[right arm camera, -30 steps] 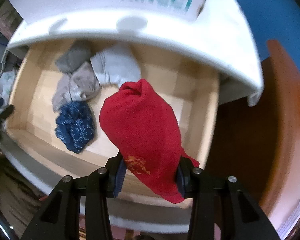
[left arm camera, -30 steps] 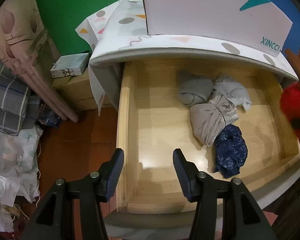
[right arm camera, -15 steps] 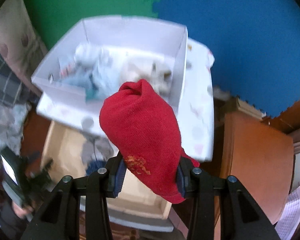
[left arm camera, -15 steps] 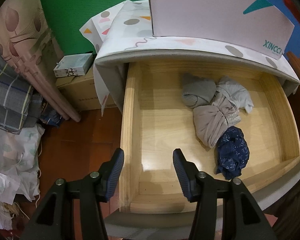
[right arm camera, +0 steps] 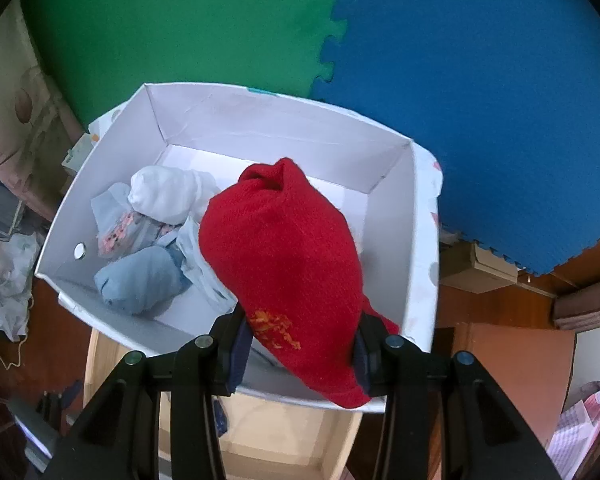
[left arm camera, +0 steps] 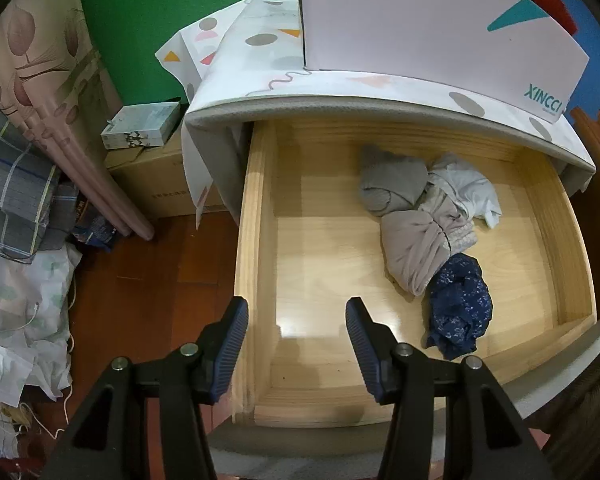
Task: Take underwear out of drawer
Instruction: 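Open the right gripper to drop the red sock into the box, then move the right gripper into the drawer and grasp the navy floral underwear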
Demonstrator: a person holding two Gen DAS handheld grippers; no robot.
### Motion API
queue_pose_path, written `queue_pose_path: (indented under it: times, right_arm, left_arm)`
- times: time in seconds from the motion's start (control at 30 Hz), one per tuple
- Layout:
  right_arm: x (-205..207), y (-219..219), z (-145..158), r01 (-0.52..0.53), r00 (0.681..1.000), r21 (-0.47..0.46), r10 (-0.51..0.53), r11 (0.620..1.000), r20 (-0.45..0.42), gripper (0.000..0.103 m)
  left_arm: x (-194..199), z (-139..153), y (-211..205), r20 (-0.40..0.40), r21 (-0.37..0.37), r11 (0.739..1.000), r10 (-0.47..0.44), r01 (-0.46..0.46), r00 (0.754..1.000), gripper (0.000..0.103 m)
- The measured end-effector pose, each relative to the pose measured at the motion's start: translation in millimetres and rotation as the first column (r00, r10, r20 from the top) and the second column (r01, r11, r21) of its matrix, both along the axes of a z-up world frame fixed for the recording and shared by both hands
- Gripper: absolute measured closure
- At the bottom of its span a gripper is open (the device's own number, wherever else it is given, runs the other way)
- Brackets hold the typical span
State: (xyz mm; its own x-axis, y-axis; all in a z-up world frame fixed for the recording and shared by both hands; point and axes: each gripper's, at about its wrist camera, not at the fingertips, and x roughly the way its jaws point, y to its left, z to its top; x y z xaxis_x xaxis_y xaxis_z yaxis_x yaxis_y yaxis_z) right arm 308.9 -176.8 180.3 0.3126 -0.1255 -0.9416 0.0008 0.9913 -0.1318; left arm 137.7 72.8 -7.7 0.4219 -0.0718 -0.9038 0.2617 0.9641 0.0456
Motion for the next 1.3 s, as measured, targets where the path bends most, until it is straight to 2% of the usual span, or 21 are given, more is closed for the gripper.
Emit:
queue_pose_path:
  times: [0.23, 0.4, 0.47, 0.6, 0.83, 0.97, 1.13, 1.3]
  right_arm:
    - [25.4, 4.2, -34.8, 0.007, 0.999, -0.026, -0.008, 1.0, -0.041, 0.06]
    - [23.9, 9.7, -42.1, -0.012, 0.999, -0.059, 0.01, 0.998, -0.044, 0.04]
    - [19.9, 8.6, -38.5, -0.005, 0.999, -0.057, 0.003, 0.998, -0.033, 0.034]
    - [5.8, 5.7, -16.9, 0.012, 1.0, -0.043, -0.012, 0.999, 0.008, 0.031]
    - [-33.2, 1.1, 29.0, 0.0, 0.998, -0.015, 0.001, 1.0, 0.062, 0.03]
    - [-72.6, 5.5, 31.5, -0.038, 0.999, 0.036, 0.037, 0.999, 0.034, 0.03]
    - [-125.7, 10.9, 1.4, -0.05, 0.999, 0.082, 0.051, 0.995, -0.004, 0.029]
    - [-159.6, 21.1, -69.5, -0.06, 0.989, 0.081, 0.07, 0.995, -0.128, 0.029]
  left_arm:
    - [0.5, -1.0, -1.4, -0.002, -0.002, 1.0, 0.007, -0.007, 1.0, 0.051]
    - [0.3, -1.2, -1.9, -0.005, -0.004, 1.0, 0.005, -0.005, 1.0, 0.051]
    - [0.4, -1.2, -1.8, -0.003, -0.004, 1.0, 0.005, -0.005, 1.0, 0.051]
    - [0.7, -1.9, -1.7, -0.005, -0.005, 1.0, 0.004, -0.004, 1.0, 0.051]
    - [0.2, -2.7, -2.4, -0.005, 0.001, 1.0, 0.008, -0.008, 1.0, 0.051]
    - [-0.6, -4.5, -4.6, -0.014, 0.01, 1.0, -0.002, 0.002, 1.0, 0.051]
    - [-1.7, -5.5, -5.9, -0.014, 0.019, 1.0, -0.012, 0.012, 1.0, 0.051]
    - [-1.1, -6.2, -5.8, -0.016, 0.019, 1.0, -0.013, 0.013, 1.0, 0.051]
